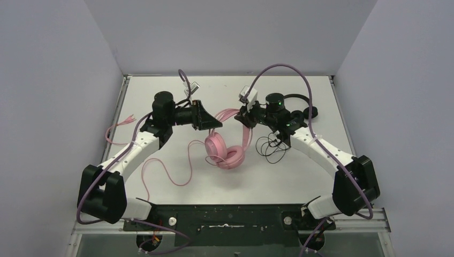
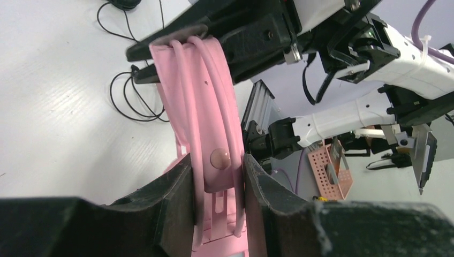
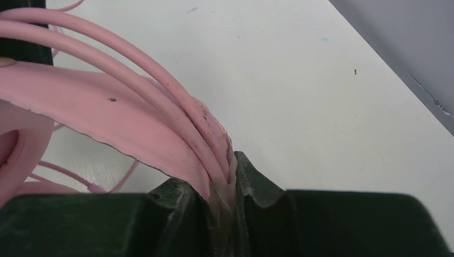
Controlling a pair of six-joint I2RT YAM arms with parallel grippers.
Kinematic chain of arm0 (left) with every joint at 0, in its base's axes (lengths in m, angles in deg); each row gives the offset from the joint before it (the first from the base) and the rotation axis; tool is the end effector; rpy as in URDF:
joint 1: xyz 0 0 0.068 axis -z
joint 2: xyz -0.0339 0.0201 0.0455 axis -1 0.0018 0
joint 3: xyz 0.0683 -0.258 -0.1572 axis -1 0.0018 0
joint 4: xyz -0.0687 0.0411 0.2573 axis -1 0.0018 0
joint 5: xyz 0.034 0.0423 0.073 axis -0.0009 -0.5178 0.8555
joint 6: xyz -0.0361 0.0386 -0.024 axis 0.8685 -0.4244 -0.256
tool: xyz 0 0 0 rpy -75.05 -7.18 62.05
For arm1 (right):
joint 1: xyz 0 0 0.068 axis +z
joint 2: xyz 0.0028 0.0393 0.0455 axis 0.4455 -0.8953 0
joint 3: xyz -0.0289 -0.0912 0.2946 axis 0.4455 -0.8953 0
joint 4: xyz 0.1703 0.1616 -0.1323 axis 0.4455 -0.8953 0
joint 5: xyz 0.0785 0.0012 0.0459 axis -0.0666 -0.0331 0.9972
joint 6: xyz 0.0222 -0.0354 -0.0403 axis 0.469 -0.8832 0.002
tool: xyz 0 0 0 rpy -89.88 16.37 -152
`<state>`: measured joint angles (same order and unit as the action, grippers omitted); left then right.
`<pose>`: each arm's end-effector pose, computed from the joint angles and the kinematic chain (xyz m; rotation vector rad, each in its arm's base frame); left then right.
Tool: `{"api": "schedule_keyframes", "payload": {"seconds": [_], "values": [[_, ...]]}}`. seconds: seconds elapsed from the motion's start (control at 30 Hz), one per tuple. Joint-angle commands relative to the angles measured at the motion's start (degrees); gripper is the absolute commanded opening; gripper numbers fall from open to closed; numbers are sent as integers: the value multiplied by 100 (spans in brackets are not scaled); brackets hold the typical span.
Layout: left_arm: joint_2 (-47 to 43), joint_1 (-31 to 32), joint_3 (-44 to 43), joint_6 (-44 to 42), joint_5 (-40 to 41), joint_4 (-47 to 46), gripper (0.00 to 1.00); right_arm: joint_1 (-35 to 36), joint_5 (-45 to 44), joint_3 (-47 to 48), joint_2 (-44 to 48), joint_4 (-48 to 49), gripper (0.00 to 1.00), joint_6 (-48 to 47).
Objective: Wrap the headphones
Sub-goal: Pick up the headphones from the center of the board, then place the headphones at the center of the board.
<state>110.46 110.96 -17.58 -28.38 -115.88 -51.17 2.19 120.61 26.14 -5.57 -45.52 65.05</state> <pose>0.2805 -0.1447 0.3384 0.4608 1.9184 -1.5917 0.2889 0.1831 0.3296 -1.0286 1.6458 0.7237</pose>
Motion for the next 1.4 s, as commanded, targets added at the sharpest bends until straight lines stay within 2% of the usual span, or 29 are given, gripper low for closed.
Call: {"api": "schedule_keyframes", "payload": {"seconds": [0.0, 0.03, 0.1, 0.13, 0.2, 0.27, 0.4, 0.67, 0.73, 0.93, 1.17, 1.2, 1.37], "values": [[-328, -260, -299, -157, -149, -23, 33, 17, -742, 1, 682, -60, 8, 486], [-371, -347, -274, -133, -80, -54, 52, 18, -886, -12, 760, -162, 5, 549], [-489, -498, -179, -65, -1, -233, 76, 8, -1268, 12, 880, -468, 0, 740], [-563, -554, -134, -84, 52, -282, 81, -3, -1544, 61, 911, -685, 0, 854], [-746, -621, -78, -234, 191, -217, 85, -126, -2122, 262, 916, -1159, 0, 1240], [-916, -667, -61, -437, 423, -26, 86, -472, -2063, 565, 840, -1664, 0, 1908], [-1164, -674, 102, -725, 897, 106, 86, -1222, -1401, 1244, 646, -2506, 0, 2771], [-1174, -443, 578, -601, 1404, -544, 86, -1740, -803, 2319, 679, -3367, 0, 3410], [-1128, -371, 666, -522, 1516, -689, 86, -1754, -768, 2574, 713, -3473, 0, 3436], [-714, -95, 1159, 225, 1651, -2058, 80, -1765, -469, 3071, 842, -3370, 0, 3764], [-691, 404, 1595, 203, 1735, -3178, 82, -1760, -57, 3315, 838, -3112, 0, 4175], [-636, 489, 1600, 184, 1732, -3227, 81, -1763, -25, 3350, 836, -3074, 0, 4247], [-199, 645, 1539, 310, 1662, -3636, 62, -1766, 110, 3394, 890, -2857, 0, 4511]]}}
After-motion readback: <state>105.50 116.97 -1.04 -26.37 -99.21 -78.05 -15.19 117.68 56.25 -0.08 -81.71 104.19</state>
